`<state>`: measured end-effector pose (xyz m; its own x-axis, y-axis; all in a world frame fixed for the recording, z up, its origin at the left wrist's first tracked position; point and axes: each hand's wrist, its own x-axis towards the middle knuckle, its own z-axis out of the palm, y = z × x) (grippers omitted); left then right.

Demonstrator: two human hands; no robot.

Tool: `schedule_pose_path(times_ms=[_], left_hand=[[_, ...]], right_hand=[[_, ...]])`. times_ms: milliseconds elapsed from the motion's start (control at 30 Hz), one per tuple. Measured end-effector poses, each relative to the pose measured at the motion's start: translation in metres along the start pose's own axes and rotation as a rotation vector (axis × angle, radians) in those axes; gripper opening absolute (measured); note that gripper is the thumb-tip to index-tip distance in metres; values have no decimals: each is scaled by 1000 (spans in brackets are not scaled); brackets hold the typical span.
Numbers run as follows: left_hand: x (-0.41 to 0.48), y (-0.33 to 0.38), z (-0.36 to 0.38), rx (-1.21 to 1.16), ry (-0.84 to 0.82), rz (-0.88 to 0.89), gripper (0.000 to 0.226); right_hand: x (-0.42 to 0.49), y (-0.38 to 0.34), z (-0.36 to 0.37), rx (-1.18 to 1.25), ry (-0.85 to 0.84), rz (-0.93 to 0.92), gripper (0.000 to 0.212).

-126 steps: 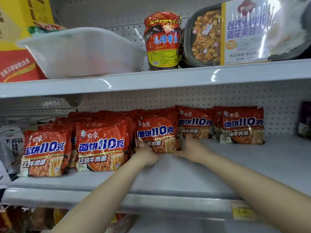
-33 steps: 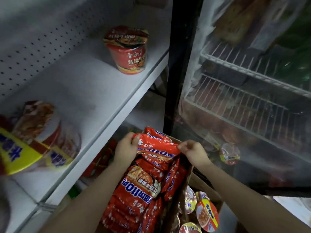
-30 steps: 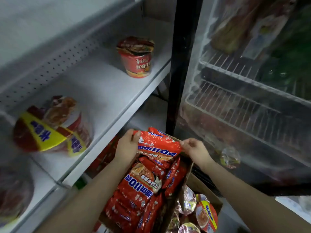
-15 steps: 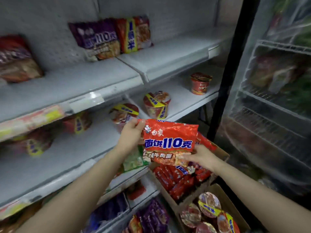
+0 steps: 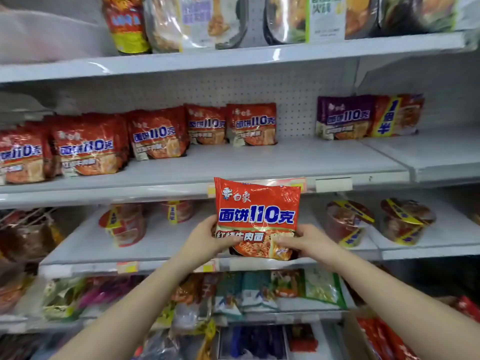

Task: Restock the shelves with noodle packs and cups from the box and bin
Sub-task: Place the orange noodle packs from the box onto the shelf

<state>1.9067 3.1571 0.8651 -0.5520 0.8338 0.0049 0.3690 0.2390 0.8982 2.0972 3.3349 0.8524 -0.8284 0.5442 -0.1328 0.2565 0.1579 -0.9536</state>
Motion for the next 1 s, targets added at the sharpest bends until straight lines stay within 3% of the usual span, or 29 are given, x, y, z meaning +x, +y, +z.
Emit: schedule_pose_path(times_ms=[167,433,733,833,1000], left_hand=[[-7,-24,-122,44,209,21,37],[26,-45,-260,15,365,151,44],[119,-41,-308,214,425,191,47],[147,-47,-309,231,421,134,46],[200,-63,-313,277,450,47,57]], right_hand=[[64,-75,97,5,-28,-145,34],[140,-172,191,-148,-20,-363,46],[232,-218,186,-417,104,-431,47],[269,-221,177,-599,119,-415,51],[340,-210,177,-642,146,-334,64]])
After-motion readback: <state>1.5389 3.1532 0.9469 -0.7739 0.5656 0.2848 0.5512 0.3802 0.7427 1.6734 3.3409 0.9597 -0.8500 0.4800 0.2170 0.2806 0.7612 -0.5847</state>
